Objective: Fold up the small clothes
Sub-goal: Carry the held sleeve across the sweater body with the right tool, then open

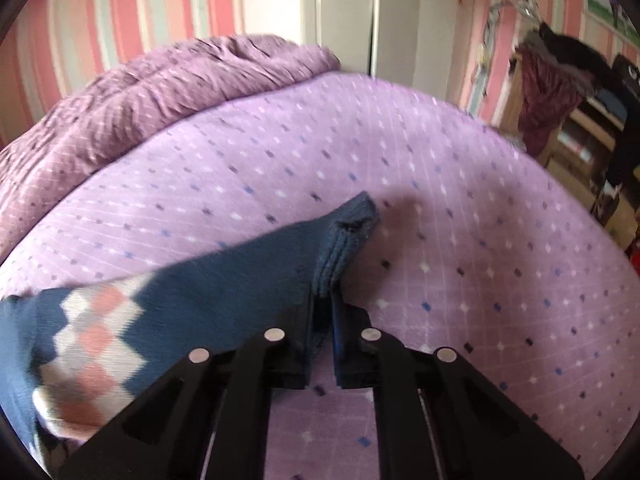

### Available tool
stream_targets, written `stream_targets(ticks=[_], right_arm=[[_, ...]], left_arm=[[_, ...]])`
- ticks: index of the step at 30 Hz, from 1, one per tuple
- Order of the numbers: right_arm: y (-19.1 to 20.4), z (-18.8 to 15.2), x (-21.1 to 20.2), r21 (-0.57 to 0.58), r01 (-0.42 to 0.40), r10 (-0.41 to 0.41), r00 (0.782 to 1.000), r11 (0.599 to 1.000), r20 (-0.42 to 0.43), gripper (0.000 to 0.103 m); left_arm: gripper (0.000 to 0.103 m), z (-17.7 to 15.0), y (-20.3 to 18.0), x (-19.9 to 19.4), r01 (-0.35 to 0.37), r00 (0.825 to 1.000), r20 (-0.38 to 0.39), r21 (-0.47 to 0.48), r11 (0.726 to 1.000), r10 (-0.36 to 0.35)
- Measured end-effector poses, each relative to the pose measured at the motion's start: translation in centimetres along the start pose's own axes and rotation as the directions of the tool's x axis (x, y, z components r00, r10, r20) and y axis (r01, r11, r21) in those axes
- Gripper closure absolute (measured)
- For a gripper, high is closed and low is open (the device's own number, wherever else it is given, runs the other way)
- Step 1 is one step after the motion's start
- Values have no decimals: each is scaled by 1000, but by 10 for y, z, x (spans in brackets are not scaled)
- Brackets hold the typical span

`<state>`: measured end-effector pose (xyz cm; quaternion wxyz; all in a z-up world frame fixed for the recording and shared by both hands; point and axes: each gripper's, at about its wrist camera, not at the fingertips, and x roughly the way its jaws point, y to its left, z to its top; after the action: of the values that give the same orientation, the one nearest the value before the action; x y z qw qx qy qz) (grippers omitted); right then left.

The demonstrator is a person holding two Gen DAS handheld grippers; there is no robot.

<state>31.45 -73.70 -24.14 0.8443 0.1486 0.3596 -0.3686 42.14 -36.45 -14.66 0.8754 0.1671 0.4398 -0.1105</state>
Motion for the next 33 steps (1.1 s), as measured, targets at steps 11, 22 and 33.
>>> stream_targets(ticks=[11,22,33], right_arm=[[120,16,-95,-142,-148,152,988,979,18,96],[256,-25,-158,-260,-314,313,949,913,-48,96],[405,-109,-189,-313,-469,429,883,826,-192,96]], left_arm=[[3,-7,82,-9,-32,999,4,-68,997,33],[3,-27,184,-15,-59,998,1,-138,989,60],[3,-53,290,-3,-92,996,-1,-178,980,93]])
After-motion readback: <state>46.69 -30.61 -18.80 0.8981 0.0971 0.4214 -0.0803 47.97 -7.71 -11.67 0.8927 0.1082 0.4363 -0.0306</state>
